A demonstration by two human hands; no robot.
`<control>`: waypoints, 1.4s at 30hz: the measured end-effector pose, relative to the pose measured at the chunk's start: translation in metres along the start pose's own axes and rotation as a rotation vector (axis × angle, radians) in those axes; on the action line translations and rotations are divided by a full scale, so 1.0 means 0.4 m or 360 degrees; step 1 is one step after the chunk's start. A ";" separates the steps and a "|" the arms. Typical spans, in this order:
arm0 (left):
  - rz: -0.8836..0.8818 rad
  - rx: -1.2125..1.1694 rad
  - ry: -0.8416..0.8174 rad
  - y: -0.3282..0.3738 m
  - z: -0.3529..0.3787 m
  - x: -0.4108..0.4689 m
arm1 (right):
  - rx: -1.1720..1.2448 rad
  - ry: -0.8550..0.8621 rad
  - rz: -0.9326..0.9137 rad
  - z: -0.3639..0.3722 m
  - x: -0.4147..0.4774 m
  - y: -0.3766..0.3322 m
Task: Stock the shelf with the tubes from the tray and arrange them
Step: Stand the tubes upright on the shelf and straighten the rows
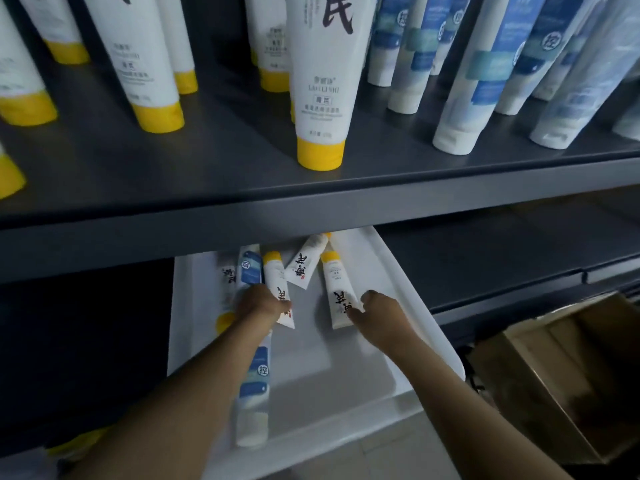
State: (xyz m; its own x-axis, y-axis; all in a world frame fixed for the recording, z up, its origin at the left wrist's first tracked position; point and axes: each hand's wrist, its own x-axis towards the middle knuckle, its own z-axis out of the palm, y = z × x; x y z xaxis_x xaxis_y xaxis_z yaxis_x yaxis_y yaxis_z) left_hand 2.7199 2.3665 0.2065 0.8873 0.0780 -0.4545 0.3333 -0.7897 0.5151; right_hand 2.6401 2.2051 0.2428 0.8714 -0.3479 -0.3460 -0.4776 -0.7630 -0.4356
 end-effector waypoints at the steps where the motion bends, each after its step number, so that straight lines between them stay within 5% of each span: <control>1: -0.0018 -0.0057 -0.0004 -0.002 -0.004 0.000 | 0.0134 0.0046 0.0101 0.003 0.007 -0.001; 6: -0.0059 -0.0434 0.0121 -0.028 -0.027 -0.002 | 0.0557 0.0114 0.0516 0.040 0.045 -0.025; 19: -0.0001 -0.1166 0.0052 -0.089 -0.113 -0.044 | 0.0435 0.0167 0.0756 0.161 0.091 -0.060; 27: 0.0224 -0.1186 0.0220 -0.064 -0.127 -0.083 | 0.1254 0.0184 0.0821 0.119 0.102 -0.042; 33: 0.0312 -0.1259 0.0256 -0.052 -0.149 -0.110 | 0.1330 0.0389 0.0705 0.051 0.056 -0.047; 42: 0.0565 -0.1251 0.0354 -0.022 -0.161 -0.198 | 0.1444 0.0590 0.0152 -0.048 -0.075 -0.054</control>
State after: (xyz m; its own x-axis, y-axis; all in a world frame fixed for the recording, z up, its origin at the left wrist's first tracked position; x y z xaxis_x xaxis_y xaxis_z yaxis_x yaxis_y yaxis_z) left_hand 2.6671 2.4067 0.2849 0.9940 0.0891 -0.0635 0.0765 -0.1502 0.9857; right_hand 2.6263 2.2215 0.2786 0.7305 -0.6536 -0.1979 -0.3177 -0.0688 -0.9457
